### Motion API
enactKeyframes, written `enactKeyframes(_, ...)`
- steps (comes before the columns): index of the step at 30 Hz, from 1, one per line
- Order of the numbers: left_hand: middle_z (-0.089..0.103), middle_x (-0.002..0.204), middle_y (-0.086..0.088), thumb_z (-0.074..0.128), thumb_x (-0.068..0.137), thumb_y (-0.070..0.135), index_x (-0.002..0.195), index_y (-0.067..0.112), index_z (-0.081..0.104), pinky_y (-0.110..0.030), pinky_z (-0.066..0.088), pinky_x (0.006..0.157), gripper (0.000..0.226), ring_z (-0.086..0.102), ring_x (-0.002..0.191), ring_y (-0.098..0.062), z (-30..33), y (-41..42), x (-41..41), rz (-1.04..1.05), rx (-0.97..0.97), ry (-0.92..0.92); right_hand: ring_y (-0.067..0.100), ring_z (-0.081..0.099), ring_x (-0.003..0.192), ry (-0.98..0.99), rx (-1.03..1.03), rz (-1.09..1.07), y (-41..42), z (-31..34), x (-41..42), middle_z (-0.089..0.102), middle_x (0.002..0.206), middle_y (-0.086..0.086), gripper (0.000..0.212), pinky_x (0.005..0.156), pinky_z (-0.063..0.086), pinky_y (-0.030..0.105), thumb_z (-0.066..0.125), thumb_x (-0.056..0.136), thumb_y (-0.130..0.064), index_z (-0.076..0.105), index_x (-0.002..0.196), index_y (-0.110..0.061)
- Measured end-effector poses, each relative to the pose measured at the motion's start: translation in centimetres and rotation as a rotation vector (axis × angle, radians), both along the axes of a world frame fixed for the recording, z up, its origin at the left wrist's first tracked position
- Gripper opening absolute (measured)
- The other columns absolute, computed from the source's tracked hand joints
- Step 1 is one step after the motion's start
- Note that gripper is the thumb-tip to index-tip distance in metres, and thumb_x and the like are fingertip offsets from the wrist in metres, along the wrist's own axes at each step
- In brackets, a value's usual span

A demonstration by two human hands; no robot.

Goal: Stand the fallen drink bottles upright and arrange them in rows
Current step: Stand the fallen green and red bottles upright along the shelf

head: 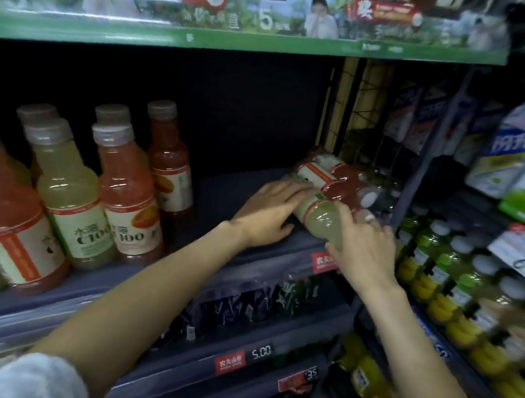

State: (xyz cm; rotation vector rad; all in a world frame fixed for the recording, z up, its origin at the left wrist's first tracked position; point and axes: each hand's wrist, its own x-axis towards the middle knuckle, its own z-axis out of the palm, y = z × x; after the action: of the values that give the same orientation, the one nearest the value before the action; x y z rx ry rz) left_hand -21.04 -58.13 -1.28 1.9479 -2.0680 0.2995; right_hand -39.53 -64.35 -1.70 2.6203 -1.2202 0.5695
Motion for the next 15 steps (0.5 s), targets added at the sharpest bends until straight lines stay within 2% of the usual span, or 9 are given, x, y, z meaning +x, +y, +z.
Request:
enactKeyframes(2, 0.031, 0.153, -0.001, 0.066, 0.085, 0.027, 0.149, 0.022, 0.028, -0.033, 0.010, 0.115, 0.075, 0.023, 0.141, -0.020, -0.4, -1.3, -0.4, -0.063, 0.001, 0.014, 0.032, 0.062, 0.092, -0.127, 0.079, 0.071, 0.2, 0.3, -0.5, 0.065, 0.104, 0.008, 0.063, 0.075, 0.048, 0.038, 0.067, 0.079, -0.035, 0.035, 0.133, -0.031)
enactKeyframes(5, 0.043, 0.146, -0.003, 0.067, 0.085, 0.040, 0.145, 0.020, 0.037, -0.043, 0.028, 0.112, 0.070, 0.037, 0.134, -0.022, -0.6, -1.2, -0.3, -0.114, -0.095, -0.025, 0.024, 0.063, 0.090, -0.451, 0.255, 0.189, 0.4, 0.6, -1.7, 0.066, 0.104, -0.002, 0.065, 0.073, 0.052, 0.035, 0.076, 0.072, -0.032, 0.042, 0.127, -0.036)
enactKeyframes(8, 0.055, 0.133, -0.006, 0.059, 0.085, 0.054, 0.138, 0.016, 0.044, -0.043, 0.045, 0.097, 0.068, 0.052, 0.120, -0.026, -0.4, 1.0, -0.7, -0.043, -0.288, -0.016, 0.009, 0.060, 0.094, -0.880, 0.519, 0.358, 1.1, 1.7, -1.7, 0.060, 0.105, -0.015, 0.070, 0.080, 0.050, 0.024, 0.083, 0.068, -0.024, 0.044, 0.125, -0.036)
enactKeyframes(10, 0.058, 0.125, -0.006, 0.048, 0.083, 0.065, 0.135, 0.015, 0.046, -0.041, 0.051, 0.081, 0.072, 0.056, 0.110, -0.025, 0.0, 2.6, -1.4, 0.093, -0.370, 0.048, 0.002, 0.059, 0.100, -1.093, 0.638, 0.486, 1.6, 2.4, -0.3, 0.057, 0.111, -0.016, 0.064, 0.083, 0.049, 0.019, 0.080, 0.072, -0.020, 0.045, 0.124, -0.031)
enactKeyframes(12, 0.057, 0.124, -0.005, 0.042, 0.080, 0.071, 0.135, 0.016, 0.045, -0.039, 0.051, 0.075, 0.077, 0.055, 0.109, -0.024, 0.3, 4.0, -1.9, 0.235, -0.380, 0.155, -0.005, 0.058, 0.098, -1.153, 0.763, 0.566, 2.3, 2.6, 1.9, 0.058, 0.111, -0.014, 0.053, 0.081, 0.046, 0.013, 0.073, 0.080, -0.018, 0.045, 0.124, -0.023)
enactKeyframes(15, 0.055, 0.128, 0.000, 0.042, 0.079, 0.073, 0.139, 0.024, 0.038, -0.038, 0.048, 0.085, 0.078, 0.052, 0.116, -0.022, 0.5, 5.8, -1.5, 0.336, -0.398, 0.392, -0.005, 0.054, 0.109, -1.050, 0.896, 0.685, 3.2, 1.8, 4.5, 0.056, 0.121, -0.010, 0.048, 0.084, 0.043, 0.013, 0.062, 0.089, -0.014, 0.041, 0.132, -0.021)
